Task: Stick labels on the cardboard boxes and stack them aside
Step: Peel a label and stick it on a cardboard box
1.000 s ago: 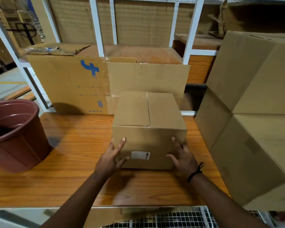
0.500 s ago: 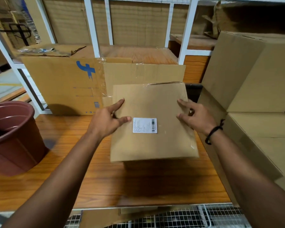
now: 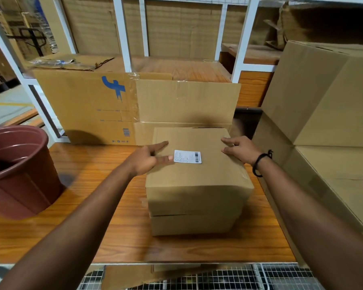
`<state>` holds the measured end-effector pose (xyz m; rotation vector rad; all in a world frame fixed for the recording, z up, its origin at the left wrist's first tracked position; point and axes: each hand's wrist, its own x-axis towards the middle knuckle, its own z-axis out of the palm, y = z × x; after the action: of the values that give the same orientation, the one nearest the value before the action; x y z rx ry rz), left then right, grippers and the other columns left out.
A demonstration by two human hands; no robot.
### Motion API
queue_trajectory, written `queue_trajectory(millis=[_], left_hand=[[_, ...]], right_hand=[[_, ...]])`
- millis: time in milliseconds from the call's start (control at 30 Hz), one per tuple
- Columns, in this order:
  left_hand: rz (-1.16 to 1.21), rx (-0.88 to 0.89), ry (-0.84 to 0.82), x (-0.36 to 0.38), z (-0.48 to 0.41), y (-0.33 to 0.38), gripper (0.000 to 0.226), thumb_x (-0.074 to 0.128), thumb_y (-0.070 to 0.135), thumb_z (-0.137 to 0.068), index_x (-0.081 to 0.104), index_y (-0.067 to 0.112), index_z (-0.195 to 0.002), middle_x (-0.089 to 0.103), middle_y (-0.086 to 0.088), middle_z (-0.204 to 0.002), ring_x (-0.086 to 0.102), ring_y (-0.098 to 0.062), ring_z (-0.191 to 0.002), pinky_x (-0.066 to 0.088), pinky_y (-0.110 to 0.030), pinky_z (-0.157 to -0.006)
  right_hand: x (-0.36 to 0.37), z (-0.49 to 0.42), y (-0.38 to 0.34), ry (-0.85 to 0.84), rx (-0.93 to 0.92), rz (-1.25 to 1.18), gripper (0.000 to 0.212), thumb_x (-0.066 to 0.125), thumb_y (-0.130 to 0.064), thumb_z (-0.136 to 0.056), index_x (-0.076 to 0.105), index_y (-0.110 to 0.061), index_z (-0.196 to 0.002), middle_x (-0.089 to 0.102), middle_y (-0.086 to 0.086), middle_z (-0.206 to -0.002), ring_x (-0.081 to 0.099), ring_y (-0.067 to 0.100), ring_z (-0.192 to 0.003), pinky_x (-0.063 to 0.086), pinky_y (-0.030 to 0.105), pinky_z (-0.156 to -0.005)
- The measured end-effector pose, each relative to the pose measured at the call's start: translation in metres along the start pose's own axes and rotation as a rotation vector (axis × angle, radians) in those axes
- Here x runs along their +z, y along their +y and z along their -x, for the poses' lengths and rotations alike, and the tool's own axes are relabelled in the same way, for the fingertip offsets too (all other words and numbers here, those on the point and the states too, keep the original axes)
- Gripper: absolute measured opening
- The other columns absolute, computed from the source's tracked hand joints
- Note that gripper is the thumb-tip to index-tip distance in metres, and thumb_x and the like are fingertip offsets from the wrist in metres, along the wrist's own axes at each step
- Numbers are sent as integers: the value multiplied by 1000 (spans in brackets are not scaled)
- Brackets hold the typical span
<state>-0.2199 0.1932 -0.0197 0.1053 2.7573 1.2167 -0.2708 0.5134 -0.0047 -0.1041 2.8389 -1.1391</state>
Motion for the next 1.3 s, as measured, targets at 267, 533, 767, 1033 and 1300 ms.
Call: queue_trajectory(millis=[267, 533, 767, 1033, 1300], left_hand=[[132, -15, -174, -3, -1, -10, 115, 82, 74, -39, 35, 55, -143, 46, 14, -144, 45, -12, -132, 34, -36, -115], [180, 6, -149, 1, 2, -16, 104, 82, 62, -55, 35, 49, -146, 48, 16, -139, 48, -9, -126, 38, -29, -106], [161, 2, -118, 2, 3, -17, 100, 78, 67, -55, 34, 53, -144, 48, 16, -140, 47, -10, -127, 37, -33, -110], [148, 2, -109, 3, 2, -18, 101, 76, 70, -54, 33, 54, -144, 47, 14, -140, 47, -13, -126, 37, -37, -110], [165, 13, -100, 4, 4, -16, 102, 77, 67, -56, 33, 50, -146, 47, 12, -140, 47, -13, -124, 39, -31, -102]], right_hand=[[-2, 9, -16, 17, 21, 301, 49, 63, -40, -90, 51, -34, -137, 44, 1, -145, 44, 23, -128, 42, 35, -89], [31, 16, -64, -125, -315, 400, 39, 53, 1, -84, 68, -21, -112, 63, -1, -113, 57, 16, -102, 48, 31, -90], [41, 13, -75, -144, -176, 344, 38, 37, 4, -83, 64, -22, -90, 61, -5, -93, 58, 20, -97, 48, 34, -87], [36, 12, -81, -175, -119, 349, 35, 38, 2, -90, 69, -12, -100, 62, -1, -102, 56, 17, -96, 42, 26, -76], [35, 12, -82, -164, -108, 348, 36, 38, 1, -91, 71, -13, -97, 62, -3, -98, 56, 16, -96, 48, 31, -86]])
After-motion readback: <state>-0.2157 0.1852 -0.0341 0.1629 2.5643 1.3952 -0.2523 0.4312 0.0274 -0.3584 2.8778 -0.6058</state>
